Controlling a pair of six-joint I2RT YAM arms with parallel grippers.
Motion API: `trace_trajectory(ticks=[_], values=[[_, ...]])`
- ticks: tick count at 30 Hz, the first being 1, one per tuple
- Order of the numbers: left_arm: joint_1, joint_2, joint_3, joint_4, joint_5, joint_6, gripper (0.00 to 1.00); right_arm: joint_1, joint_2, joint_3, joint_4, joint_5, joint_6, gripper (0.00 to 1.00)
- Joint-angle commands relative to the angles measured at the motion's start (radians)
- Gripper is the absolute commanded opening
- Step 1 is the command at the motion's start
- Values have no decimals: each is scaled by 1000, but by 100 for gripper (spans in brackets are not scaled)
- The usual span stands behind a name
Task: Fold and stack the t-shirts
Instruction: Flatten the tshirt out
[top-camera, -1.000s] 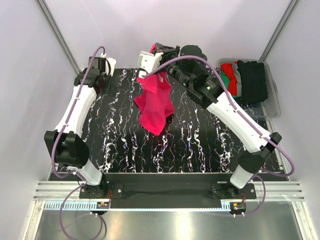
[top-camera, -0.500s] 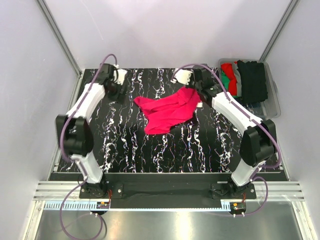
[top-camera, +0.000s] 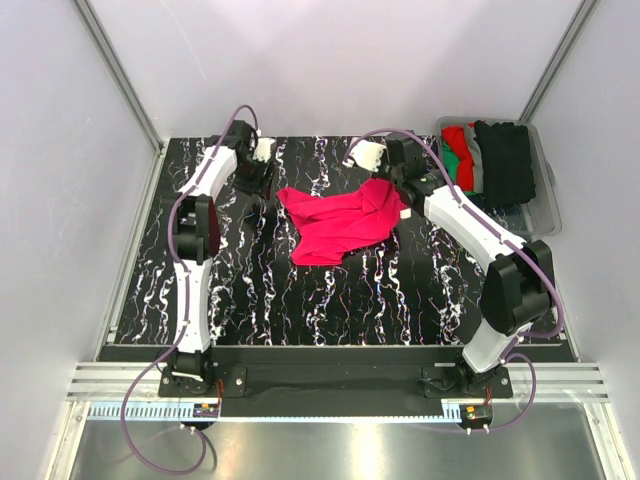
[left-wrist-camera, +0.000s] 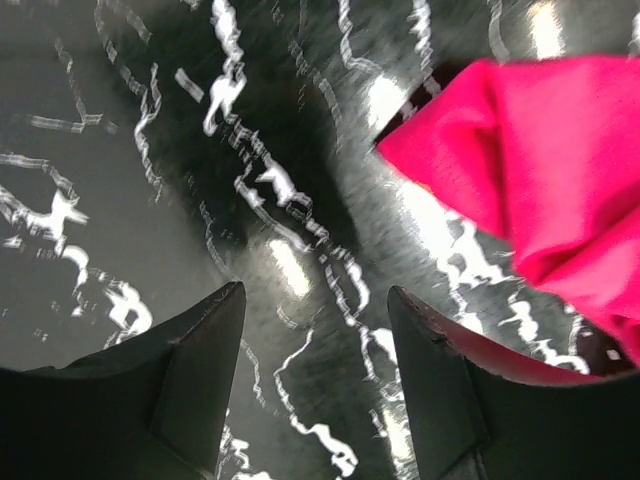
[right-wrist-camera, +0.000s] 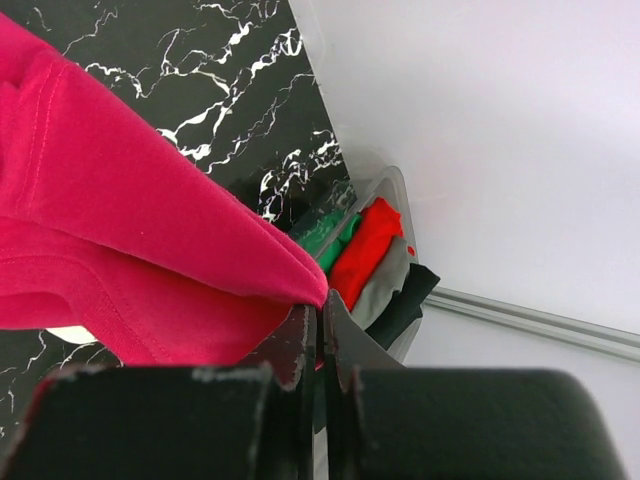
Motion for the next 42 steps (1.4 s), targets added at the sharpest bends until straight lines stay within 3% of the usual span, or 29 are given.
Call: trace_trajectory(ticks=[1,13,25,27,30,33,38,42], values=[[-10,29,105,-5,75,-35,64,-5,-32,5,5,27,27,0],[-42,150,216,59,109,-81,63,-5,22,73,-56,45,37,0],[-63,166,264,58,120,-55,62,-5,51,90,-62,44,43,0],[-63,161,250,55,129,-51,57,-7,56,94,-62,42,44,0],[-63,154,231,50,154,-42,37,-7,57,98,-62,42,45,0],[-65,144,219,50,169,-31,0,-8,56,98,-61,42,56,0],[-62,94,181,49,151,-6,0,-11,51,98,-61,36,68,0],[-51,-48,130,41,163,6,0,-20,54,127,-58,32,82,0]])
